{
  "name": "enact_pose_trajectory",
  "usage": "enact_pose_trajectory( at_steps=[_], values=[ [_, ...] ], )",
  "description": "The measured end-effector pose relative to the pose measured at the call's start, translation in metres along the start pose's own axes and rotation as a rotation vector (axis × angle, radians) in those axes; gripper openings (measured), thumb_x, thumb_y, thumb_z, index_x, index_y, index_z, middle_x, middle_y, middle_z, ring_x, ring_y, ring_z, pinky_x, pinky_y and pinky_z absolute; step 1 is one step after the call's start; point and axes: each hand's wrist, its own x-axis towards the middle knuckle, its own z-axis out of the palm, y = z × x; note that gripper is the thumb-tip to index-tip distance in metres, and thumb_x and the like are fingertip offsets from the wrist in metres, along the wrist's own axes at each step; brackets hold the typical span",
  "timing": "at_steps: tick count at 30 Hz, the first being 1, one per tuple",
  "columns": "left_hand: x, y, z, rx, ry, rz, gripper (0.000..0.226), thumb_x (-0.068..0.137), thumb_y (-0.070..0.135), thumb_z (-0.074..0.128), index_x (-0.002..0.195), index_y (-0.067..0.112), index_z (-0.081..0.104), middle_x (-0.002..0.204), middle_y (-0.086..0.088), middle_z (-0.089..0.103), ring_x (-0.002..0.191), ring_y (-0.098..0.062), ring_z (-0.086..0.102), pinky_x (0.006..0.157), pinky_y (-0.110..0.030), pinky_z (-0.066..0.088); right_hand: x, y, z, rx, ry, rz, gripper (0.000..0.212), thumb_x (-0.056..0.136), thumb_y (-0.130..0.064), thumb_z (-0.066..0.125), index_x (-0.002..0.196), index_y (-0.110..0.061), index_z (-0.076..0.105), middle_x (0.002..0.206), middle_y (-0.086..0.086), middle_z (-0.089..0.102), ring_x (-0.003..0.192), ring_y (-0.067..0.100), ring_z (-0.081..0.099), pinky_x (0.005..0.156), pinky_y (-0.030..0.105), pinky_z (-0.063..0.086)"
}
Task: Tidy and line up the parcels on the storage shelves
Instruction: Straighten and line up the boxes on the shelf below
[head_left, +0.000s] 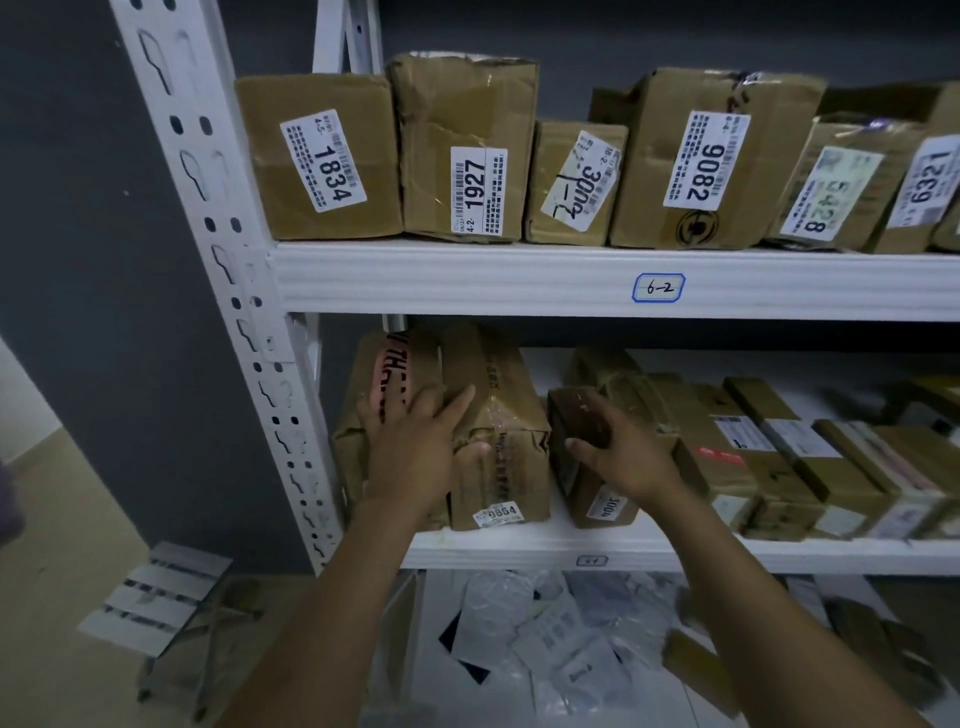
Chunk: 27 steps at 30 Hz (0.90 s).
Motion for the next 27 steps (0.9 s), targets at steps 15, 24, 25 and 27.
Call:
enact_pose_trajectory(
  at_steps=[15,24,25,27],
  values=[
    [-0.003,0.004,-0.006,-0.072,0.001,0.001,0.060,0.090,0.065,0.040,0.146,0.043,0.033,0.135,0.009,0.049,0.135,-0.032,0.024,0.108,-0.059,0.014,-0.004,-0.005,0.018,-0.224,-0.171,0.032,0.064,0.083,-0.043,0.061,0.143,-0.040,0.039,0.139,0.007,0.036,0.120,0.034,0.049,0.100,0.041,0.045],
    [0.008,0.038,-0.004,-0.082,0.030,0.023,0.069,0.086,0.063,0.050,0.146,0.030,0.037,0.140,-0.001,0.045,0.134,-0.027,0.033,0.113,-0.056,0.018,-0.012,0.012,0.005,-0.158,-0.244,-0.075,0.067,0.084,-0.035,0.066,0.144,-0.038,0.038,0.150,0.003,0.031,0.128,0.026,0.045,0.107,0.033,0.038],
    [0.009,0.046,-0.001,-0.060,0.083,0.060,0.067,0.084,0.060,0.057,0.142,0.028,0.045,0.136,-0.004,0.050,0.132,-0.029,0.038,0.111,-0.059,0.020,-0.012,0.014,0.000,-0.119,-0.262,-0.093,0.065,0.085,-0.032,0.066,0.145,-0.035,0.039,0.148,0.002,0.034,0.129,0.025,0.044,0.107,0.032,0.038],
    [0.013,0.063,0.003,-0.019,0.202,0.133,0.059,0.077,0.052,0.069,0.128,0.023,0.059,0.126,-0.007,0.058,0.126,-0.032,0.047,0.109,-0.062,0.025,-0.013,0.022,-0.011,-0.040,-0.244,-0.111,0.061,0.086,-0.030,0.066,0.142,-0.032,0.043,0.141,-0.001,0.047,0.126,0.021,0.048,0.102,0.033,0.042]
  ],
)
